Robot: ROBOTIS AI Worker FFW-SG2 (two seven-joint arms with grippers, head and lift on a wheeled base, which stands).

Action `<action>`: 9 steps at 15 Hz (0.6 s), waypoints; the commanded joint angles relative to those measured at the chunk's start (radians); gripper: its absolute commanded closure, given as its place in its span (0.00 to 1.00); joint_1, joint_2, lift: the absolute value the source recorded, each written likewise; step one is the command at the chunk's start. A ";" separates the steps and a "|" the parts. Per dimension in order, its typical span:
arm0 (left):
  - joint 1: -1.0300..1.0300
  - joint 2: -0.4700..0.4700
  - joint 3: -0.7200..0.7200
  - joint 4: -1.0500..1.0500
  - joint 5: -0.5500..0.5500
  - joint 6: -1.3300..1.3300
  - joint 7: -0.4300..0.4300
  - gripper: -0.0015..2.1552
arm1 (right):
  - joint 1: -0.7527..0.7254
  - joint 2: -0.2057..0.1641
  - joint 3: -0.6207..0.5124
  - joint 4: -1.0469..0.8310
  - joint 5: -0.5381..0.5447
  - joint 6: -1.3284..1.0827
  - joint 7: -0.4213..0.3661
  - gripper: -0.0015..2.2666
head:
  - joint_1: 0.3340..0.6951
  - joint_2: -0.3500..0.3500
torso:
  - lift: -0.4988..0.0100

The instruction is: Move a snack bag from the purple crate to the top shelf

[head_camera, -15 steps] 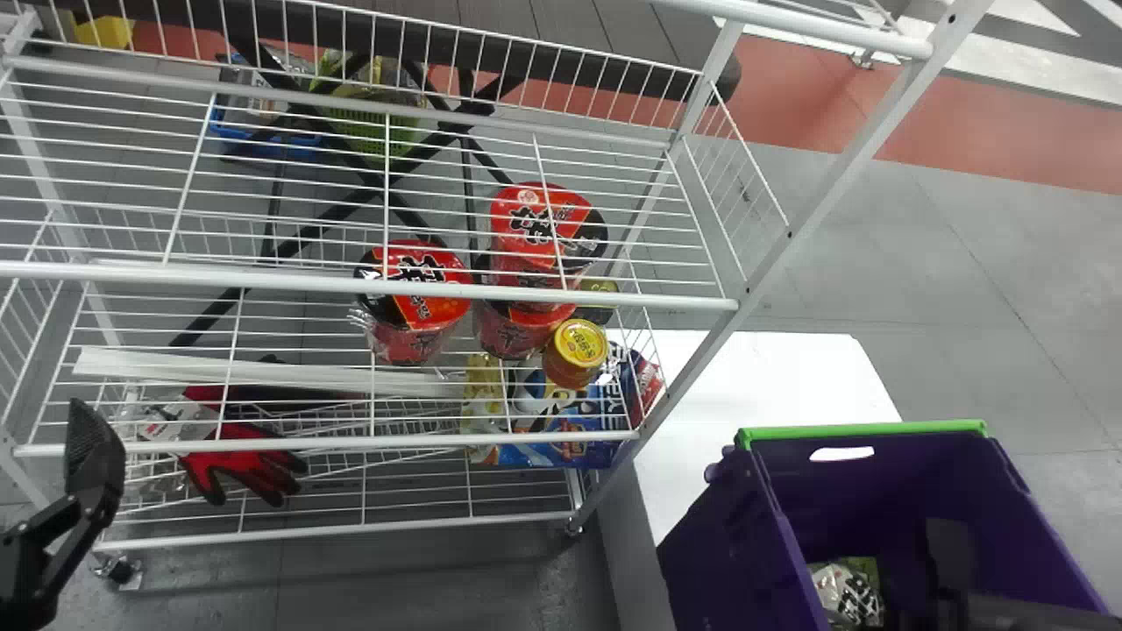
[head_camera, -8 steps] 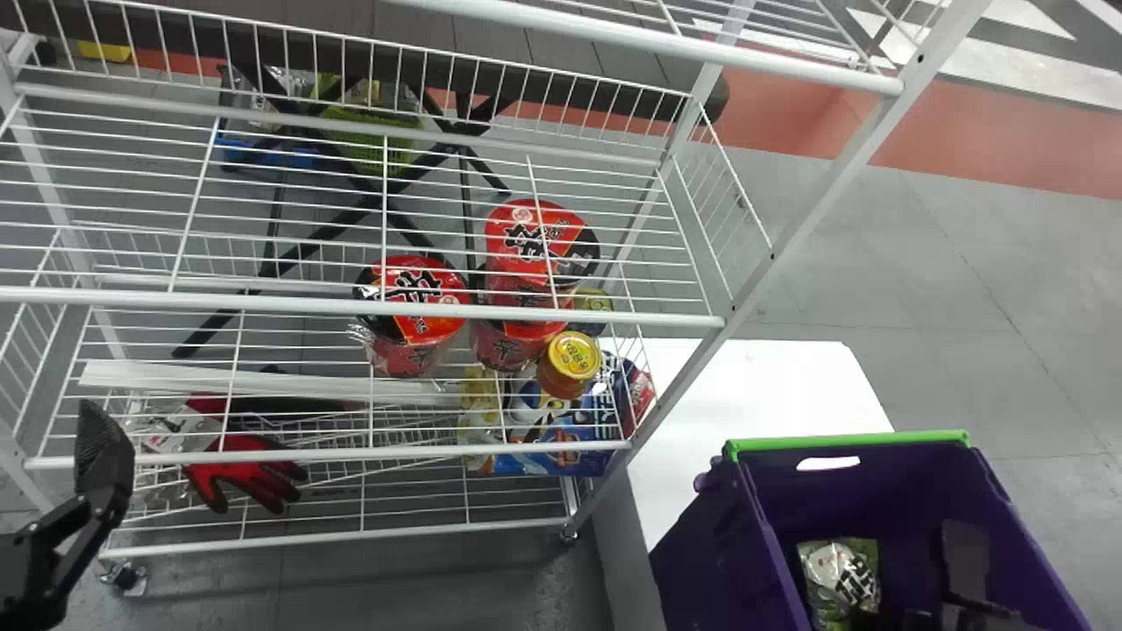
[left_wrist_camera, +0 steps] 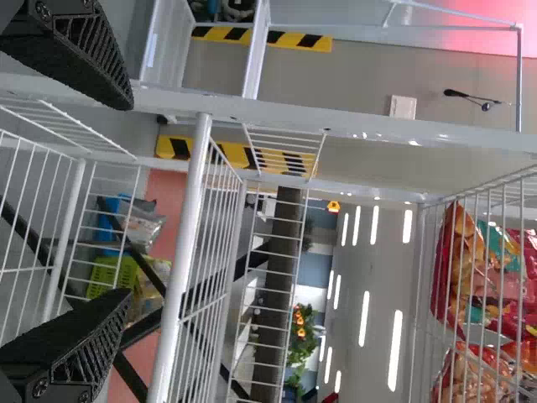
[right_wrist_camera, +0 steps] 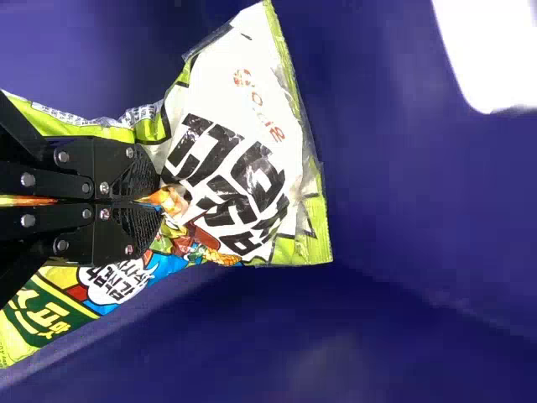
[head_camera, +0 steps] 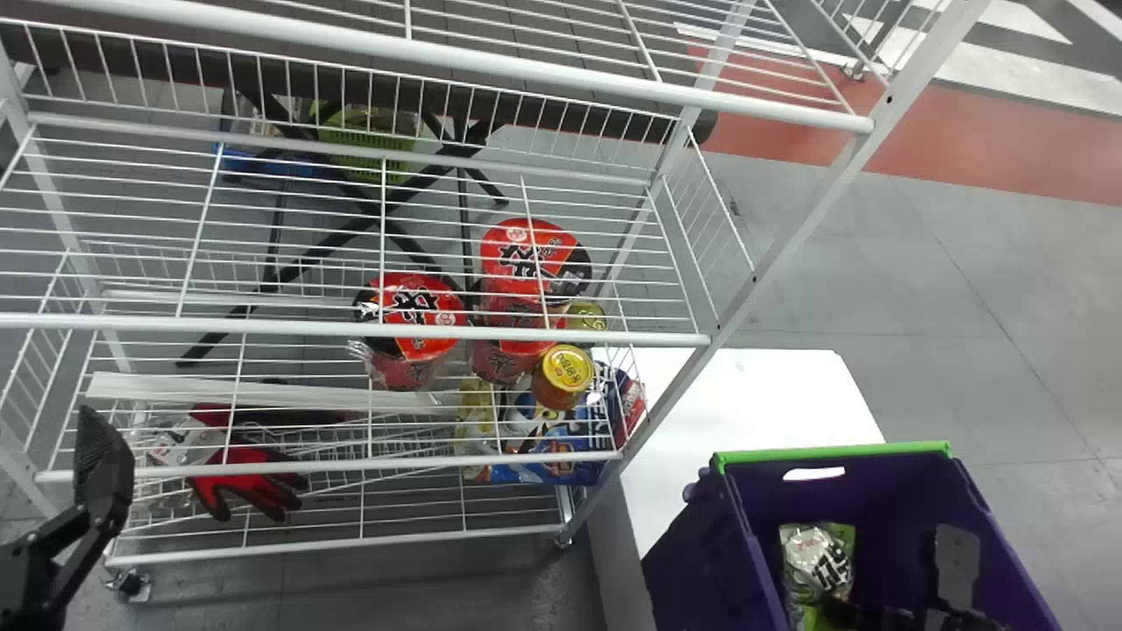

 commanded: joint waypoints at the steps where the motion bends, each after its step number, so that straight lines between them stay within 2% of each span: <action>1: 0.007 0.002 0.004 -0.006 -0.003 0.000 0.000 0.00 | 0.019 0.022 -0.007 -0.040 -0.002 0.008 0.005 0.87 | 1.00 0.00 | 0.30; 9: 0.035 0.007 0.005 -0.032 -0.018 0.000 0.003 0.00 | 0.072 0.034 -0.013 -0.101 -0.031 0.020 0.010 0.87 | 1.00 0.00 | 0.36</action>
